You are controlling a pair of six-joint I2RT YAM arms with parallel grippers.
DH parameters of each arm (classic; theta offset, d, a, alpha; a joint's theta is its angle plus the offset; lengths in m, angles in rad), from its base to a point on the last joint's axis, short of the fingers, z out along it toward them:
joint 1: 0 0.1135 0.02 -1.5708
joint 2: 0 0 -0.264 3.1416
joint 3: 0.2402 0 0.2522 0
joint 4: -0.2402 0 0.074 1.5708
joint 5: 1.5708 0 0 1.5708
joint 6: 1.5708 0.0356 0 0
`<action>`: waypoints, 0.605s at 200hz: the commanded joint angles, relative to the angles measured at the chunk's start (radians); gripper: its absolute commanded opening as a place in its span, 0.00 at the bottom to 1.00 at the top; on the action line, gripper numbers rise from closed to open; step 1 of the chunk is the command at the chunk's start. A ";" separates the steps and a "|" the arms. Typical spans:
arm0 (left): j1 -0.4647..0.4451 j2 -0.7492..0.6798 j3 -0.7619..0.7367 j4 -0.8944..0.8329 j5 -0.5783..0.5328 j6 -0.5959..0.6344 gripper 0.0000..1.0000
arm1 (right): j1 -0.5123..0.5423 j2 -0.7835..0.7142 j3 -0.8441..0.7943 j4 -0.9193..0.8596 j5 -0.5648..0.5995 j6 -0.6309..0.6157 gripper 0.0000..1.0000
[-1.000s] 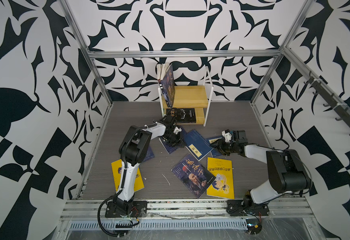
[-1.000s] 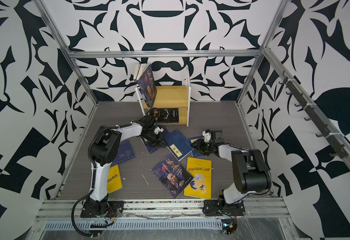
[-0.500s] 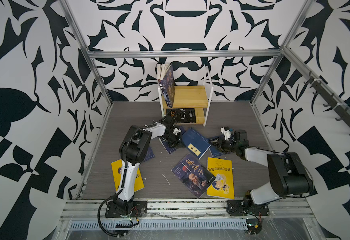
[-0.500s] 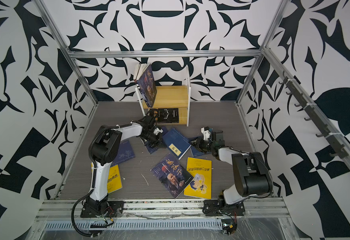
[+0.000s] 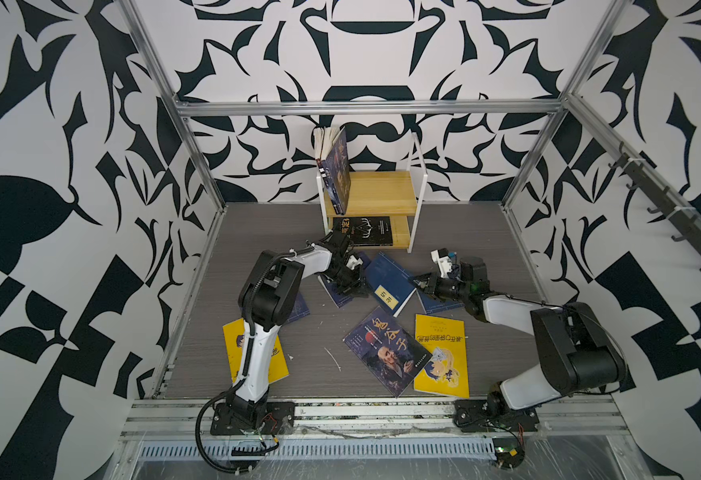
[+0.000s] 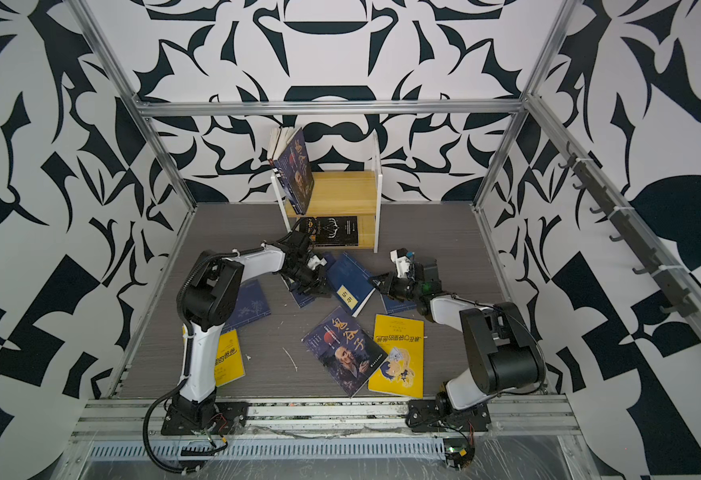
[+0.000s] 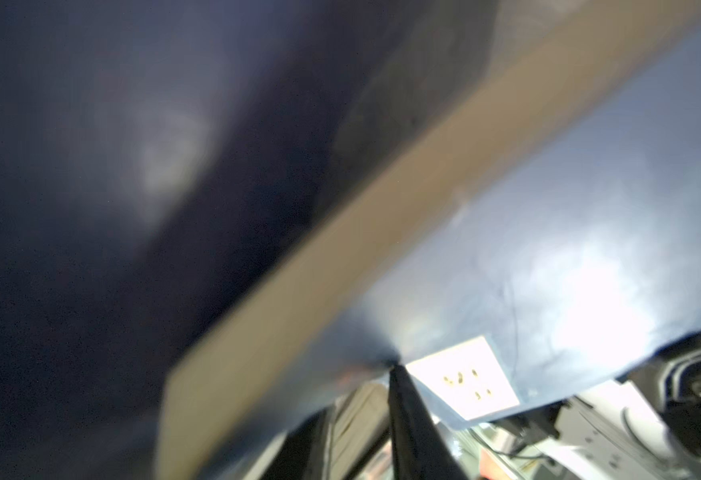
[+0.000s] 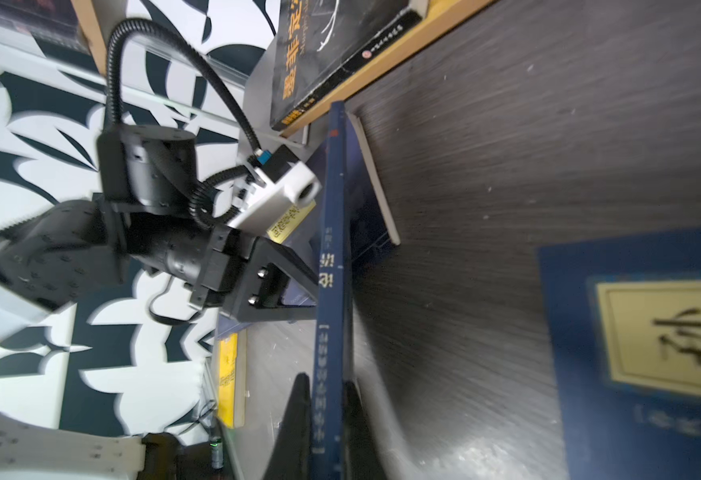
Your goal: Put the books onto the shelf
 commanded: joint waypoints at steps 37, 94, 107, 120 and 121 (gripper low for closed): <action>0.004 -0.230 -0.081 -0.029 -0.118 0.110 0.53 | 0.009 -0.183 0.151 -0.418 0.059 -0.336 0.00; 0.003 -0.500 -0.130 -0.145 -0.104 0.422 0.77 | 0.052 -0.272 0.301 -0.694 0.130 -0.561 0.00; 0.005 -0.543 -0.105 -0.216 -0.097 0.529 0.81 | 0.081 -0.269 0.356 -0.778 0.150 -0.632 0.00; 0.007 -0.570 -0.053 -0.289 -0.108 0.648 0.84 | 0.113 -0.261 0.412 -0.864 0.164 -0.701 0.00; 0.008 -0.573 -0.049 -0.305 -0.110 0.656 0.84 | 0.115 -0.260 0.416 -0.870 0.165 -0.707 0.00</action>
